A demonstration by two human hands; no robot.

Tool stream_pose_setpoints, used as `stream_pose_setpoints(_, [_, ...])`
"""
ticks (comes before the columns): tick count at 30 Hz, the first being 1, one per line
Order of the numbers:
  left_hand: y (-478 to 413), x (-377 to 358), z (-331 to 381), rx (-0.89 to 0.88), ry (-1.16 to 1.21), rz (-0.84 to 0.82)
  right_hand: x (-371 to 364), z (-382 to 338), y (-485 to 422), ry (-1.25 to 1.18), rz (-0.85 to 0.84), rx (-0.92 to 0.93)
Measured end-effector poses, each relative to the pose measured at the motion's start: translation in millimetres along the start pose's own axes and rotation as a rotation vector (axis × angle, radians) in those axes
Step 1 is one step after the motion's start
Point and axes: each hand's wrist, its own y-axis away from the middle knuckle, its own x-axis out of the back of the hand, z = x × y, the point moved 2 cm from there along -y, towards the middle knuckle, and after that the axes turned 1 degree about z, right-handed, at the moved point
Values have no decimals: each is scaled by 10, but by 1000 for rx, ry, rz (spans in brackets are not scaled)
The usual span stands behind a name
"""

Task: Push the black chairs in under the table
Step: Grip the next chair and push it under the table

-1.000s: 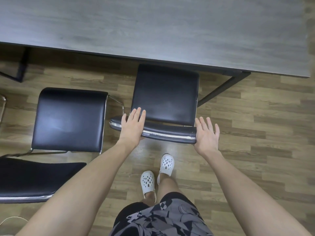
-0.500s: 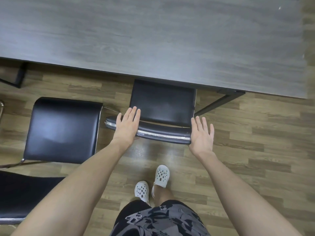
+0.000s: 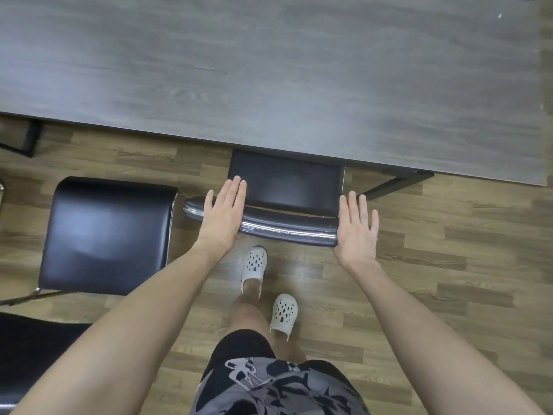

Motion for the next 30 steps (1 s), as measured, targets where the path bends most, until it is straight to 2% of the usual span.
stream_pose_setpoints(30, [-1000,507,-165,-18,-25,68,388,-40,-1033,-13,118,-6])
